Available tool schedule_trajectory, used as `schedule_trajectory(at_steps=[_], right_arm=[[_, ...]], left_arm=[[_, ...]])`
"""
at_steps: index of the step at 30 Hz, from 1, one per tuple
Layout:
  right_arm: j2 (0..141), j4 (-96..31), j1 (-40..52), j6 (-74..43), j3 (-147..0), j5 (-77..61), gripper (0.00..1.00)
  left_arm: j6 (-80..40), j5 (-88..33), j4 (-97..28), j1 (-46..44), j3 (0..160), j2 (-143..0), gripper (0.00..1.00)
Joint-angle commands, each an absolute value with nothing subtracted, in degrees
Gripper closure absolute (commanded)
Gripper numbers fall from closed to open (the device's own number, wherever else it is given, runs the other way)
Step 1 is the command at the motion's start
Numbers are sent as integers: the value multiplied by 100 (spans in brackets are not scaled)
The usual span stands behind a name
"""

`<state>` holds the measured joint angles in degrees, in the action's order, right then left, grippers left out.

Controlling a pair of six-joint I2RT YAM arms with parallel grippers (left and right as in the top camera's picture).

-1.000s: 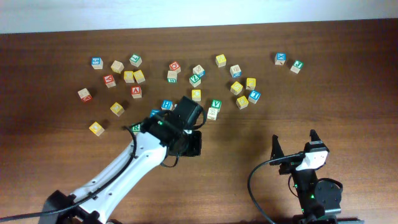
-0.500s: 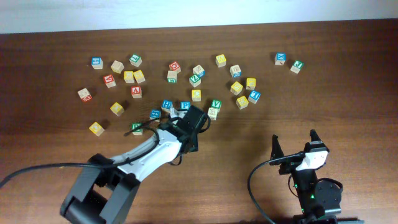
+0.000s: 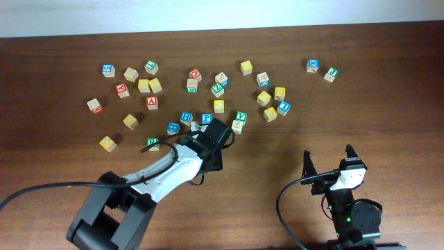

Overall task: Spell out ICRA
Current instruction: 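Carry the red I block to the open table front and release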

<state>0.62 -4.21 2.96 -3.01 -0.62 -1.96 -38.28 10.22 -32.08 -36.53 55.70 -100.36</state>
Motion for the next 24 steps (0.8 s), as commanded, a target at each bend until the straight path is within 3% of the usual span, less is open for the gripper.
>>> schedule_trajectory(at_steps=[1, 4, 6, 17, 19, 20, 21, 24], right_arm=[[21, -449, 259, -327, -32, -172, 2], [21, -449, 259, -327, -32, -172, 2], [21, -449, 259, -327, -32, -172, 2], [21, -449, 259, -327, -32, -172, 2], [21, -449, 259, -327, -32, -172, 2], [21, -449, 259, -325, -32, -172, 2], [21, -449, 259, -327, -32, -172, 2], [21, -449, 259, -327, -32, -172, 2]], left_arm=[[-3837, 1024, -3216, -3669, 5522, -10066, 45], [-3839, 1007, -3221, -3671, 5522, -10066, 68], [-3839, 1011, -3240, -3669, 5522, -10066, 72], [-4023, 1009, -3301, -3546, 5522, -10066, 70], [-4025, 1007, -3304, -3546, 5522, -10066, 64], [-4025, 1009, -3301, -3546, 5522, -10066, 44], [-4025, 1015, -3295, -3546, 5524, -10066, 36], [-4023, 1028, -3301, -3546, 5579, -10064, 28]])
